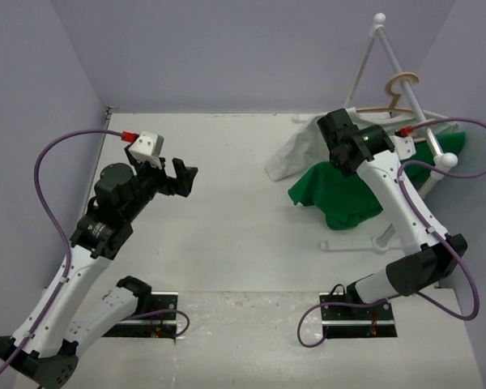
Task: Place the t-shirt on the hanger
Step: Place the hanger at the clothesline, then reset both arms
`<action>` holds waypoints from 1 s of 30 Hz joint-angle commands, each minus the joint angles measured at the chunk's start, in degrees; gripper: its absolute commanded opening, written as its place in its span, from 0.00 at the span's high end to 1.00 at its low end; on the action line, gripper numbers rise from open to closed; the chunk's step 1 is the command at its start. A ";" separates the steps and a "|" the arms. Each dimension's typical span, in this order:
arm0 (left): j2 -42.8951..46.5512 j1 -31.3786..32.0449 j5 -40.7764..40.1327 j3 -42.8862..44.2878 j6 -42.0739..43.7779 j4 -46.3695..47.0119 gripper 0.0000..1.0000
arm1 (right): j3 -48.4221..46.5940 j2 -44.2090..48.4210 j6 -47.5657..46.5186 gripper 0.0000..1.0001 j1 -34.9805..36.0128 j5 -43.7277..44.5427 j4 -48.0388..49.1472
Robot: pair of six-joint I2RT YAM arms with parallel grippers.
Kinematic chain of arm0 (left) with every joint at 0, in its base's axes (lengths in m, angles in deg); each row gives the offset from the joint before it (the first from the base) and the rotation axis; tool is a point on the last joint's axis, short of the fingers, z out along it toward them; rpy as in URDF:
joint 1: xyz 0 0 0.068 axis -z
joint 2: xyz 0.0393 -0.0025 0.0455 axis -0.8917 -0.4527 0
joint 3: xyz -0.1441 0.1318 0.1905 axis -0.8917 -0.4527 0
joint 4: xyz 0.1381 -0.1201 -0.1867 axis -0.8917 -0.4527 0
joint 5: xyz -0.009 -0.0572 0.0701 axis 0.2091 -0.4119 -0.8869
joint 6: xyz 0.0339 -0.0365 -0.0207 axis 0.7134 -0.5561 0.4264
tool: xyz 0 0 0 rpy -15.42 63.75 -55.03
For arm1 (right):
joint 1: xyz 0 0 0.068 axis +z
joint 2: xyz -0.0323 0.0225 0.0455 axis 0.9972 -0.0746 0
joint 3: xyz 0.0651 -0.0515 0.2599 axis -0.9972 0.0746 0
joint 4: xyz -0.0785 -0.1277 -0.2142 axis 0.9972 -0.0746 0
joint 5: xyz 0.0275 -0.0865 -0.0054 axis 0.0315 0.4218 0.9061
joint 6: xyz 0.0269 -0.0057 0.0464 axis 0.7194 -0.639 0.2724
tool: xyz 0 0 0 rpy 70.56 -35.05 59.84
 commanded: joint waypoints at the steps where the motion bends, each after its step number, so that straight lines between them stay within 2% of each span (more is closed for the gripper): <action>1: 0.20 -0.06 -0.55 -0.56 1.45 2.48 0.00 | -0.80 0.77 6.45 0.43 0.48 -3.52 -8.41; 5: 0.42 -0.06 -2.20 -1.21 1.44 2.35 0.00 | 1.67 5.21 4.56 0.14 0.61 -5.21 -6.66; 8: 0.59 -0.06 -5.28 -1.80 0.94 2.30 0.00 | 6.36 12.55 -6.24 0.01 1.03 -6.16 1.25; 10: 0.65 -0.09 -7.16 -2.09 0.43 2.24 0.00 | 11.03 18.51 -19.77 0.01 1.24 -8.33 11.18; 11: 0.57 -0.12 -7.70 -2.04 0.17 2.00 0.00 | 13.37 20.47 -23.42 0.01 1.38 -9.80 16.61; 12: 0.51 -0.06 -9.22 -1.92 -0.09 1.61 0.00 | 16.36 26.05 -33.74 0.01 1.44 -11.77 24.75; 14: 0.44 -0.03 -11.47 -1.42 -0.90 0.68 0.00 | 22.89 31.88 -42.35 0.01 1.44 -15.22 30.47; 17: 0.85 -0.06 -14.71 -0.43 -2.20 -1.98 0.00 | 26.40 38.88 -52.84 0.01 1.44 -20.00 35.59; 19: 2.05 -0.06 -18.57 0.11 -3.89 -4.42 0.00 | 26.32 42.32 -63.93 0.01 1.36 -27.80 36.29; 23: 6.19 -0.06 -23.13 -1.24 -4.91 -7.20 0.00 | 24.91 45.42 -78.14 0.01 1.44 -38.56 30.77; 25: 9.56 -0.10 -25.38 -3.75 -4.23 -8.32 0.00 | 24.94 47.69 -80.84 0.01 1.44 -38.10 26.23; 30: 16.97 -0.06 -31.21 -9.54 -4.30 -9.64 0.00 | 26.93 58.66 -87.26 0.01 1.44 -35.25 23.53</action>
